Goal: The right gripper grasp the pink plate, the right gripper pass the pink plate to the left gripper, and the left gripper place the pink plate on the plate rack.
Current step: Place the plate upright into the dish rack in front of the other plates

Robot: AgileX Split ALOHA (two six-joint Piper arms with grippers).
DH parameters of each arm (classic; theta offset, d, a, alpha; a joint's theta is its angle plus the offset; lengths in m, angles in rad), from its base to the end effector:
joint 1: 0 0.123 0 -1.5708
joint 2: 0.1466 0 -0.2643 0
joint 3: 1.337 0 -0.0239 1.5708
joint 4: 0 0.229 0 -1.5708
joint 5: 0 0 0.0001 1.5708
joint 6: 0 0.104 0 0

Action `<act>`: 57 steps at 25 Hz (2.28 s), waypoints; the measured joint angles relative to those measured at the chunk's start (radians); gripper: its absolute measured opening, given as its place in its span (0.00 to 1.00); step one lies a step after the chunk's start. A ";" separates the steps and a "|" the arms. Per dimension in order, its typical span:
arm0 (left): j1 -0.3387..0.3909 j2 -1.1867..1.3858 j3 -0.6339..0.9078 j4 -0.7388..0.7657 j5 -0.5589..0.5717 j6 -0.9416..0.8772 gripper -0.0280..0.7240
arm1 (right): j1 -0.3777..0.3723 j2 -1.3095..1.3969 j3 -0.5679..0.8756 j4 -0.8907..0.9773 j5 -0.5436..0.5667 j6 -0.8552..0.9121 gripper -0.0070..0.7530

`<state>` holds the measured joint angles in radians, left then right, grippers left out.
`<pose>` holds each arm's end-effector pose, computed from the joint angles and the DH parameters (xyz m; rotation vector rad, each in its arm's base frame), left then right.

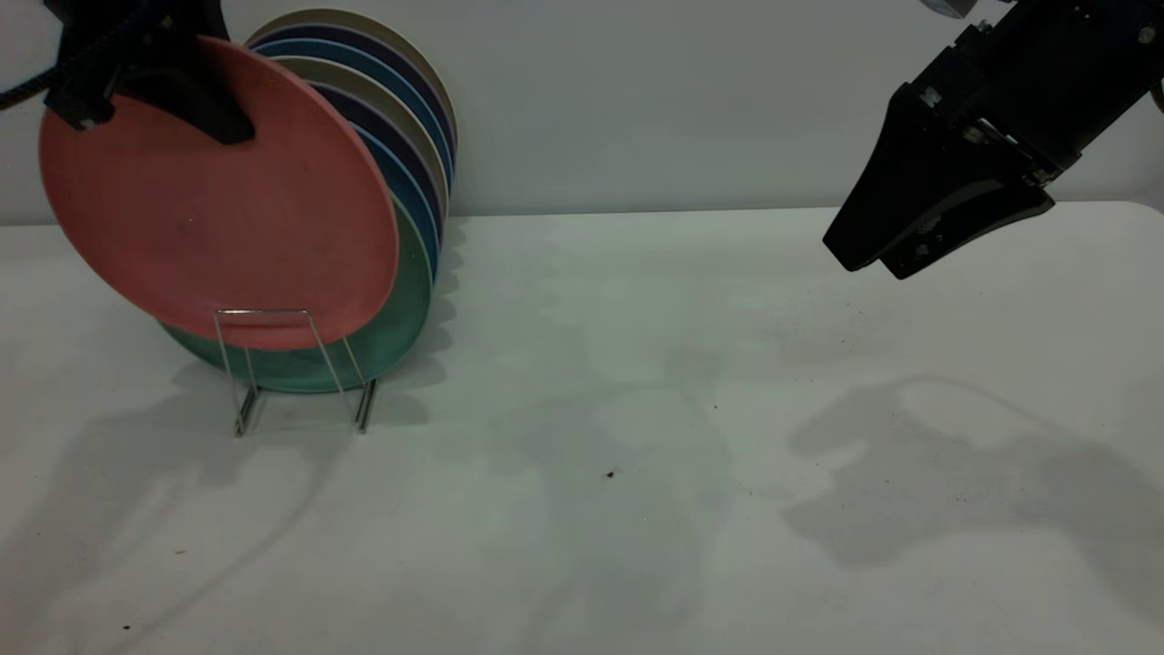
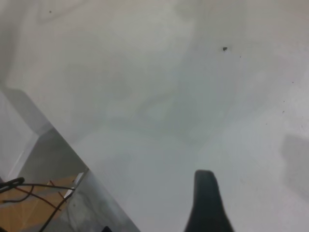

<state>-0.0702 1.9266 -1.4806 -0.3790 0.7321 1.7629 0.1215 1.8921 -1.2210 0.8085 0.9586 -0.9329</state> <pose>0.3969 -0.0537 0.2089 1.8647 1.7904 0.1930 0.3308 0.1025 0.1706 -0.7832 2.6169 0.8480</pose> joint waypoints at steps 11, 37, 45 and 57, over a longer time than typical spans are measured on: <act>0.000 0.047 0.000 -0.002 -0.020 -0.005 0.21 | 0.000 0.000 0.000 -0.007 0.000 0.000 0.74; 0.000 0.051 0.000 0.165 0.022 -0.152 0.45 | 0.000 0.000 0.000 -0.009 -0.018 0.011 0.74; 0.000 0.039 0.000 0.230 0.029 -0.179 0.45 | 0.000 0.000 0.000 -0.009 -0.020 0.012 0.74; 0.000 -0.098 0.000 0.286 0.198 -0.229 0.46 | 0.000 0.000 0.000 -0.010 -0.043 0.015 0.74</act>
<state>-0.0702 1.8282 -1.4806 -0.0925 0.9296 1.5343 0.1215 1.8921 -1.2210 0.7984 0.9154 -0.9177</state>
